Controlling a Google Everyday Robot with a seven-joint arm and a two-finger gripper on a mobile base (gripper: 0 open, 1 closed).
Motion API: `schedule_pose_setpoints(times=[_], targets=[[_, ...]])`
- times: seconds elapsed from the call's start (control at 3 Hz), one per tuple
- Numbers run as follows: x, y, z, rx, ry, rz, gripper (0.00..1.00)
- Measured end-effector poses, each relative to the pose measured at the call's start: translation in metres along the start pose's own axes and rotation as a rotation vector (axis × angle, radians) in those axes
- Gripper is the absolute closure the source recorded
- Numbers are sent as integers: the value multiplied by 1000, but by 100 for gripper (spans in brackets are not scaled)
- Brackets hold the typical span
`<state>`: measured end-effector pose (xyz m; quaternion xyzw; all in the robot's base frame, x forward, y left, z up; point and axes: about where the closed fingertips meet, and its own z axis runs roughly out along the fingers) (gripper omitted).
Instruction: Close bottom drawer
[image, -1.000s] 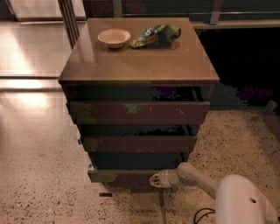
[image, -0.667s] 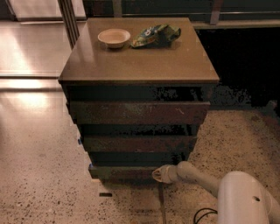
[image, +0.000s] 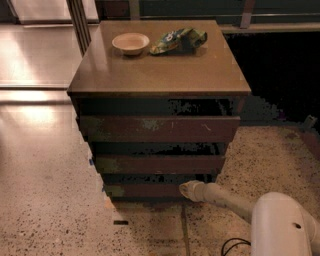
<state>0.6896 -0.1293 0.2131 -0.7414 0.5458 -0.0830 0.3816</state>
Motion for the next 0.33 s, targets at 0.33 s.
schedule_pose_setpoints(times=[0.33], targets=[[0, 0, 0, 0, 0, 0, 100]])
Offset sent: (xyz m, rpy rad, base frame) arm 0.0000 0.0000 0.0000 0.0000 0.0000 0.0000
